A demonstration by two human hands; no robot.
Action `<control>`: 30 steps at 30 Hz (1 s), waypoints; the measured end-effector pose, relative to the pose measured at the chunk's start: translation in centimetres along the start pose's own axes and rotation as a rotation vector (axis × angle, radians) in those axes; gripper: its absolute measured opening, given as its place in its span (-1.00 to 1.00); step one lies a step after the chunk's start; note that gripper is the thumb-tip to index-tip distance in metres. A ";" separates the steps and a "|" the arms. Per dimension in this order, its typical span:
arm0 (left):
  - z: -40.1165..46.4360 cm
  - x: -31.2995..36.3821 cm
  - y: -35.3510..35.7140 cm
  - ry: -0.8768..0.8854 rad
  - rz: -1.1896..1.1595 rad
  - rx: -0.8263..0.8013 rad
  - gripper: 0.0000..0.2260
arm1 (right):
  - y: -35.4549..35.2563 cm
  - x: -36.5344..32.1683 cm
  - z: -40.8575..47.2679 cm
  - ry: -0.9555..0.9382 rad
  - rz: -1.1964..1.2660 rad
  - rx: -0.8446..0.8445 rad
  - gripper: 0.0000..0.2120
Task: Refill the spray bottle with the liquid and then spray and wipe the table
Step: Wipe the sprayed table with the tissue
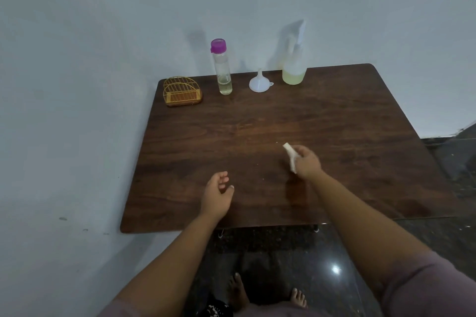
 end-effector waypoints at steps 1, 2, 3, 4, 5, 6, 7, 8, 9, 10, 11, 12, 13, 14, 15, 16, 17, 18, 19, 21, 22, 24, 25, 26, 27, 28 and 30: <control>0.4 0.0 -0.2 -0.003 0.002 -0.007 -0.68 | -1.1 0.4 1.1 0.002 -0.163 0.072 -0.65; 0.7 -0.1 -0.3 -0.004 0.006 -0.015 -0.67 | -1.5 0.8 1.8 0.015 -0.293 0.099 -0.62; 0.8 -0.2 -0.4 -0.001 0.013 -0.025 -0.67 | -1.3 1.0 2.0 0.027 -0.378 0.088 -0.59; 0.8 -0.4 -0.5 0.004 0.019 -0.038 -0.67 | -0.2 1.2 1.9 0.024 -0.433 0.057 -0.58; 0.8 -0.6 -0.6 0.009 0.024 -0.050 -0.67 | 1.1 1.0 1.0 0.006 -0.462 0.020 -0.57; 0.9 -1.0 -0.7 0.009 0.025 -0.060 -0.67 | 2.9 0.7 -0.2 -0.038 -0.472 -0.026 -0.56; 0.9 -1.2 -0.7 0.002 0.020 -0.065 -0.67 | 4.9 0.4 -1.5 -0.097 -0.468 -0.069 -0.57; 1.0 -1.5 -0.8 -0.016 0.008 -0.065 -0.67 | 7.0 0.1 -2.8 -0.163 -0.466 -0.109 -0.58; 1.1 -1.6 -0.9 -0.040 -0.011 -0.061 -0.67 | 9.1 -0.2 -4.4 -0.217 -0.475 -0.168 -0.59; 1.2 -1.8 -1.0 -0.063 -0.031 -0.058 -0.67 | 11.1 -0.5 -6.0 -0.275 -0.490 -0.249 -0.60; 1.4 -1.8 -1.0 -0.076 -0.045 -0.057 -0.67 | 12.8 -0.8 -7.5 -0.309 -0.497 -0.337 -0.62; 1.7 -1.7 -1.1 -0.079 -0.051 -0.055 -0.67 | 13.8 -1.1 -8.4 -0.322 -0.485 -0.402 -0.65; 2.0 -1.6 -1.2 -0.075 -0.055 -0.051 -0.67 | 13.9 -1.5 -8.6 -0.289 -0.423 -0.427 -0.68; 2.4 -1.5 -1.3 -0.070 -0.065 -0.044 -0.67 | 13.3 -2.1 -8.2 -0.247 -0.330 -0.428 -0.72; 2.7 -1.4 -1.5 -0.065 -0.076 -0.035 -0.68 | 12.1 -2.9 -7.2 -0.178 -0.197 -0.408 -0.75; 3.0 -1.3 -1.6 -0.058 -0.084 -0.028 -0.68 | 10.4 -3.5 -5.4 -0.144 -0.082 -0.332 -0.77; 3.3 -1.2 -1.8 -0.050 -0.086 -0.024 -0.69 | 8.3 -4.2 -3.2 -0.109 -0.024 -0.224 -0.77; 3.6 -1.1 -1.9 -0.044 -0.086 -0.025 -0.69 | 6.0 -4.9 -1.0 -0.095 -0.038 -0.108 -0.77; 3.9 -1.0 -2.0 -0.040 -0.083 -0.030 -0.69 | 3.7 -5.2 1.2 -0.071 -0.071 0.003 -0.78; 4.5 -0.7 -2.1 -0.042 -0.085 -0.039 -0.69 | 0.3 -5.1 5.0 -0.005 -0.184 0.149 -0.77; 4.8 -0.7 -2.1 -0.042 -0.090 -0.040 -0.69 | -0.7 -4.8 6.5 0.031 -0.253 0.182 -0.75; 5.2 -0.6 -2.1 -0.035 -0.099 -0.045 -0.69 | -0.7 -4.4 8.1 0.065 -0.425 0.204 -0.69; 5.4 -0.6 -2.1 -0.030 -0.096 -0.053 -0.68 | 0.1 -4.4 8.5 0.035 -0.488 0.201 -0.66; 5.5 -0.7 -2.0 -0.028 -0.093 -0.059 -0.68 | 1.4 -4.6 8.3 -0.011 -0.527 0.182 -0.65; 5.6 -0.7 -2.0 -0.027 -0.088 -0.062 -0.68 | 2.9 -4.9 7.8 -0.068 -0.547 0.152 -0.64; 5.8 -0.8 -2.0 -0.025 -0.082 -0.063 -0.68 | 4.6 -5.2 7.1 -0.126 -0.548 0.101 -0.62; 6.1 -0.8 -1.8 -0.025 -0.062 -0.057 -0.68 | 7.9 -5.1 5.0 -0.225 -0.523 -0.001 -0.59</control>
Point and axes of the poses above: each hand's wrist, its own z-axis towards the middle knuckle, its own y-axis out of the palm, x = y × z, the point moved 3 cm from there along z, towards the middle knuckle, and after that the axes turned 4 degrees about y, right-handed, at the moved point
